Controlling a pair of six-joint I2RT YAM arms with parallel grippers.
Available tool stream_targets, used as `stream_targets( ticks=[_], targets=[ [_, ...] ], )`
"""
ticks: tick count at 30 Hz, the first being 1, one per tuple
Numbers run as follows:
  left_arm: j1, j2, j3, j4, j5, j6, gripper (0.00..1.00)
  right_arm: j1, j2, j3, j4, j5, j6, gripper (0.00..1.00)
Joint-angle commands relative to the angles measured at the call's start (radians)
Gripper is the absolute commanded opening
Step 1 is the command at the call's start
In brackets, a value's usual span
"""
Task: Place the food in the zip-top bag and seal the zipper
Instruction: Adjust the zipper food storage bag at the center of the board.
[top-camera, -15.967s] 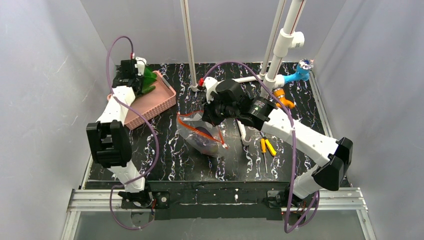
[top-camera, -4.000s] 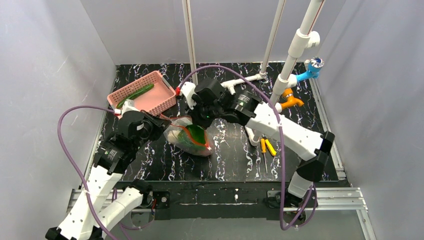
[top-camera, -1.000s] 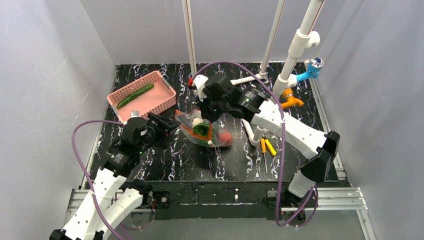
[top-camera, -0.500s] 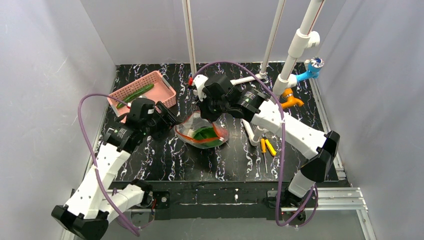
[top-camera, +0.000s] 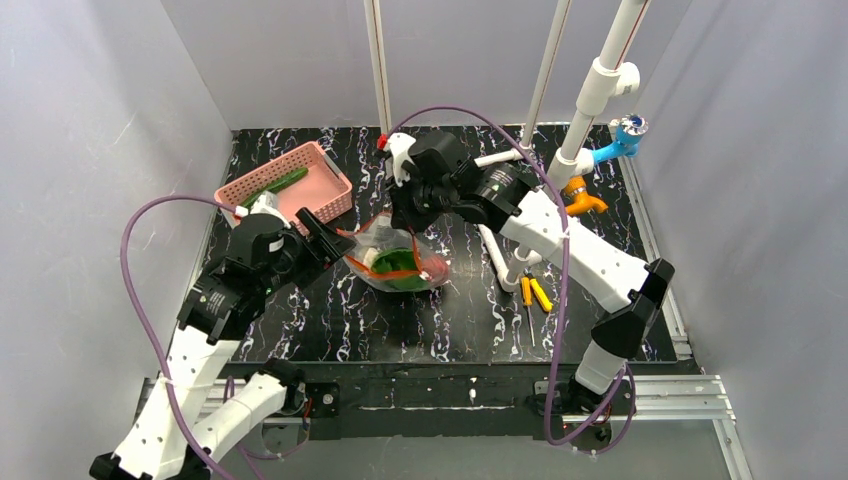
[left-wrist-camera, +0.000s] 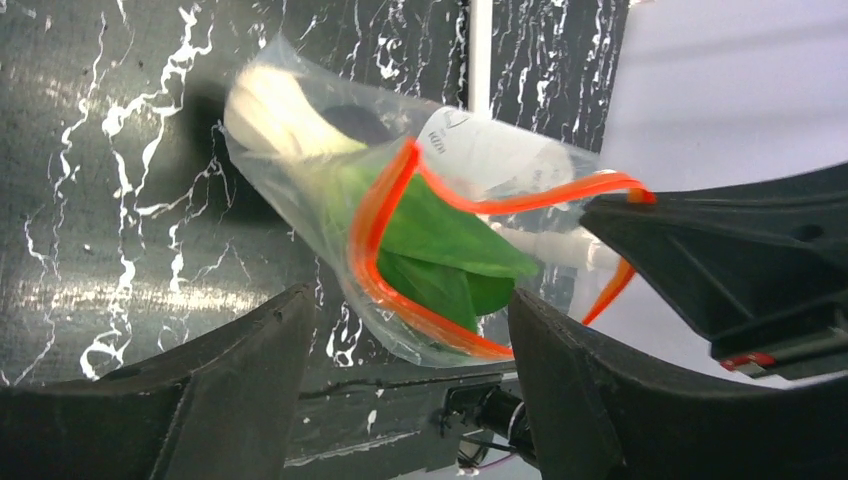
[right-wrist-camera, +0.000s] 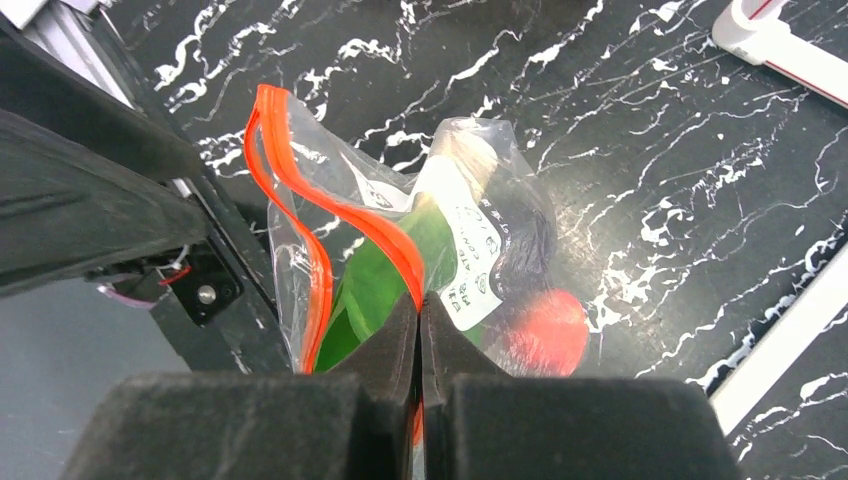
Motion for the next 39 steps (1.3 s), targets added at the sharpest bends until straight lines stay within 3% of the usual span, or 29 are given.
stream_targets(
  ticks=[1, 6, 10, 12, 14, 17, 19, 23, 24, 26, 28, 30, 31, 33, 36, 39],
  targets=[
    [0.004, 0.036, 0.015, -0.109, -0.013, -0.063, 0.7, -0.005, 0.006, 0.088, 0.002, -0.049, 0.042, 0.01],
    [0.004, 0.05, -0.038, -0.154, 0.009, -0.217, 0.7, -0.005, 0.009, 0.09, 0.011, -0.053, 0.051, 0.01],
    [0.004, 0.088, -0.071, -0.078, -0.023, -0.203, 0.68, -0.005, 0.008, 0.077, 0.016, -0.079, 0.064, 0.01],
    [0.004, 0.143, -0.065, -0.021, -0.018, -0.156, 0.61, -0.005, 0.003, 0.063, 0.019, -0.09, 0.064, 0.01],
    [0.004, 0.179, -0.062, 0.013, -0.025, -0.122, 0.48, -0.005, -0.006, 0.044, 0.024, -0.109, 0.059, 0.01],
    [0.004, 0.191, -0.061, 0.061, -0.024, -0.046, 0.12, -0.005, -0.024, 0.003, 0.044, -0.148, 0.028, 0.01],
    [0.004, 0.173, -0.065, 0.081, -0.002, -0.025, 0.0, -0.005, -0.027, -0.023, 0.046, -0.153, -0.014, 0.01],
    [0.004, 0.097, -0.079, 0.076, 0.043, -0.06, 0.0, -0.009, -0.022, -0.032, -0.021, -0.019, -0.077, 0.01],
    [0.004, 0.075, -0.085, 0.067, 0.046, -0.098, 0.0, -0.01, -0.02, -0.028, -0.04, 0.005, -0.087, 0.05],
    [0.004, 0.007, -0.123, 0.066, 0.054, -0.173, 0.0, -0.006, -0.022, 0.018, -0.121, 0.025, -0.075, 0.26],
    [0.004, -0.037, -0.175, 0.095, 0.056, -0.221, 0.0, 0.054, -0.071, 0.172, -0.281, 0.02, -0.054, 0.6],
    [0.004, -0.053, -0.18, 0.099, 0.044, -0.227, 0.0, 0.077, -0.093, 0.231, -0.356, 0.045, -0.053, 0.68],
    [0.005, -0.059, -0.182, 0.097, 0.042, -0.229, 0.0, 0.091, -0.108, 0.235, -0.367, 0.045, -0.045, 0.68],
    [0.005, -0.069, -0.176, 0.083, 0.029, -0.227, 0.0, 0.105, -0.149, 0.145, -0.316, -0.131, -0.037, 0.7],
    [0.004, -0.067, -0.157, 0.071, 0.025, -0.232, 0.0, 0.155, -0.146, 0.059, -0.254, -0.274, 0.017, 0.61],
    [0.004, -0.06, -0.154, 0.068, 0.025, -0.243, 0.0, 0.194, -0.146, 0.019, -0.211, -0.265, 0.039, 0.57]
  ],
)
